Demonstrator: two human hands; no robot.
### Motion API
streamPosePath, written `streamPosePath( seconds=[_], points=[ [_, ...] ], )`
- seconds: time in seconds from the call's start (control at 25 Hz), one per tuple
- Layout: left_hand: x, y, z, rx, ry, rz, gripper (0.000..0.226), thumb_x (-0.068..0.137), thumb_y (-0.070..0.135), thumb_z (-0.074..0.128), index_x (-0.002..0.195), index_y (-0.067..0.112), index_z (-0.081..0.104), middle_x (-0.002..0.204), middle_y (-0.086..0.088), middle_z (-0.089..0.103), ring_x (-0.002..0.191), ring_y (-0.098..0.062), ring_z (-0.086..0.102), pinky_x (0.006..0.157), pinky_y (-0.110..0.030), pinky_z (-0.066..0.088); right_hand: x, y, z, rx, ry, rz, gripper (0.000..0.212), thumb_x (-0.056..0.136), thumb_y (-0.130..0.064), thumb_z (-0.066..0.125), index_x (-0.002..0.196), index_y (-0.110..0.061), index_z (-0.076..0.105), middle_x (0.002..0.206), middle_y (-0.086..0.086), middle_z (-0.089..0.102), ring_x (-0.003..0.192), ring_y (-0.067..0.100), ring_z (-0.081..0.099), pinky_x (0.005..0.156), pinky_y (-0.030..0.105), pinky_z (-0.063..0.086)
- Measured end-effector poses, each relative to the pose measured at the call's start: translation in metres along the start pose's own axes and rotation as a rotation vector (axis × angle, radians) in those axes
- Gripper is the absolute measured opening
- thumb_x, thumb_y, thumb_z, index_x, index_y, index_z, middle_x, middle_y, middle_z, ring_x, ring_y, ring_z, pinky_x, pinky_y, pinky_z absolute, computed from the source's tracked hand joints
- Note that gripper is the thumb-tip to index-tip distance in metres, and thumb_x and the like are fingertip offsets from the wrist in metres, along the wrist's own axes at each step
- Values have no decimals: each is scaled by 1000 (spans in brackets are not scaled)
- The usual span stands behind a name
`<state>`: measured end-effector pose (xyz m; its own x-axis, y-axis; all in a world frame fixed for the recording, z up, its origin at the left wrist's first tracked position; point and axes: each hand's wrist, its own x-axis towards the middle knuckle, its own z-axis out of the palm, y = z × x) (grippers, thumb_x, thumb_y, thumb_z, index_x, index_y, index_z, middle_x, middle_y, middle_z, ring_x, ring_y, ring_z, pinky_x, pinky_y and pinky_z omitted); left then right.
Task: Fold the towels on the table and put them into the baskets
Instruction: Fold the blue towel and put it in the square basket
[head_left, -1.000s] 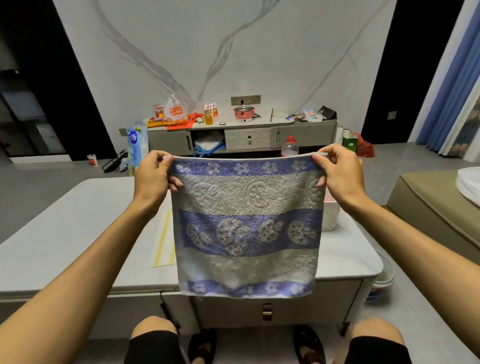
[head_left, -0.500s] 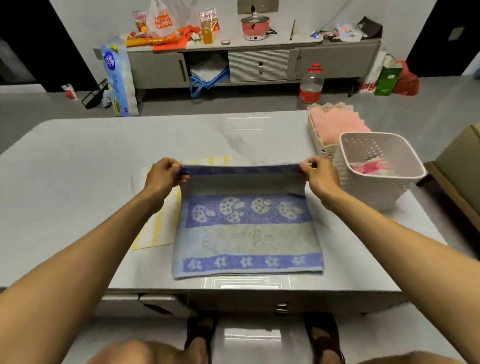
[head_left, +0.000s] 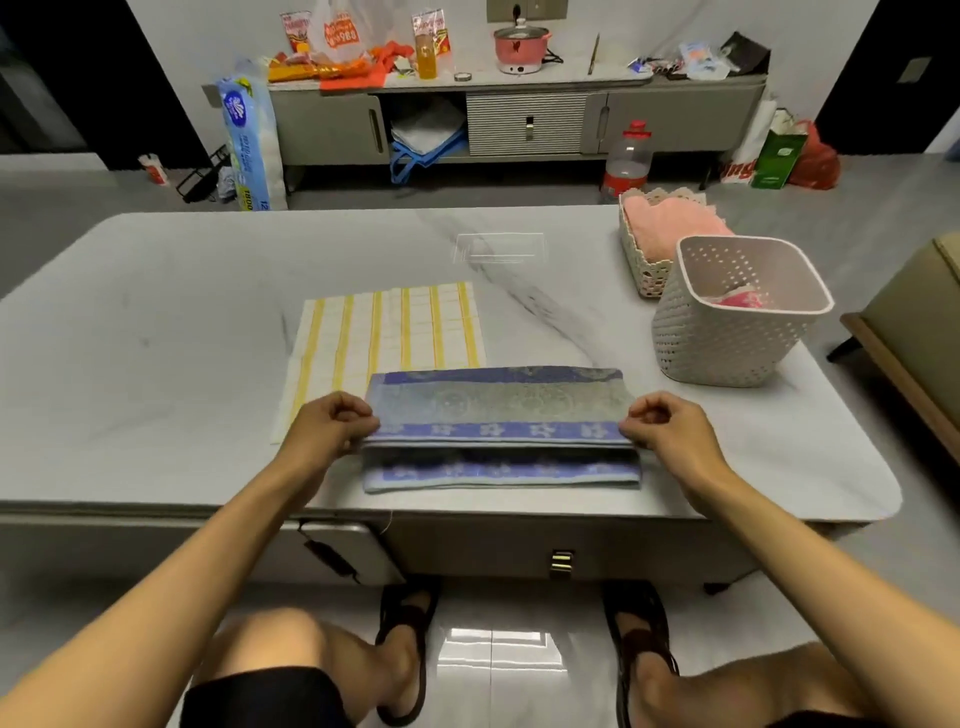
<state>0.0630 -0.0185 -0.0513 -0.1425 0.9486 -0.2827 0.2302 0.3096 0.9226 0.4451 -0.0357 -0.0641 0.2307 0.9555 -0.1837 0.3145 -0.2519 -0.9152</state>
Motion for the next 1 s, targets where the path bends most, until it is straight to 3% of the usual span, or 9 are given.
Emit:
streamPosePath(
  seconds=[0.12, 0.4, 0.64, 0.76, 0.88, 0.96, 1.0],
  points=[
    [-10, -36, 4, 96, 21, 2, 11, 84, 1, 71, 90, 5, 63, 75, -7, 59, 70, -19, 55, 66, -25, 43, -9, 25, 6, -51, 0, -23, 16, 82, 0, 74, 84, -13, 65, 85, 8, 69, 86, 27, 67, 82, 35, 56],
    [-12, -21, 1, 162, -53, 124, 12, 90, -4, 60, 90, 7, 64, 92, -8, 67, 82, -13, 61, 72, -23, 46, -5, 27, 5, -121, 8, -122, 27, 92, 2, 57, 87, -22, 66, 95, 6, 67, 90, 23, 63, 80, 40, 54],
    [-12, -34, 0, 310, -197, 149, 23, 89, -11, 54, 88, 9, 64, 88, -4, 68, 82, -14, 60, 69, -15, 45, -14, 38, 8, -351, -55, -268, 33, 90, 9, 53, 104, -13, 74, 107, 1, 67, 100, 14, 61, 90, 25, 47],
    [-10, -31, 2, 440, -260, 177, 28, 87, -10, 58, 85, 16, 67, 90, -5, 69, 82, -15, 60, 77, -26, 46, -11, 37, 14, -504, -28, -340, 37, 86, 12, 51, 107, -8, 74, 107, 8, 69, 103, 21, 63, 92, 19, 40],
    [-7, -22, -4, 635, -356, 148, 20, 83, 7, 70, 83, 27, 71, 90, 5, 70, 83, -10, 60, 78, -25, 44, -12, 35, 16, -626, -12, -296, 33, 88, 5, 51, 108, -12, 71, 110, 10, 64, 108, 27, 58, 90, 25, 40],
    [0, -10, -7, 798, -257, 247, 3, 80, 31, 74, 82, 34, 74, 93, 12, 70, 96, -15, 56, 83, -34, 45, -12, 29, 19, -815, 55, -333, 26, 90, -5, 54, 108, -15, 69, 115, 10, 59, 111, 30, 49, 90, 35, 39],
    [7, -4, -1, 827, -135, 322, 6, 82, 38, 71, 84, 34, 76, 96, 9, 71, 102, -20, 53, 85, -38, 43, -9, 22, 25, -881, 100, -389, 24, 90, -11, 56, 110, -15, 68, 120, 10, 58, 112, 30, 47, 91, 38, 38]
  ],
)
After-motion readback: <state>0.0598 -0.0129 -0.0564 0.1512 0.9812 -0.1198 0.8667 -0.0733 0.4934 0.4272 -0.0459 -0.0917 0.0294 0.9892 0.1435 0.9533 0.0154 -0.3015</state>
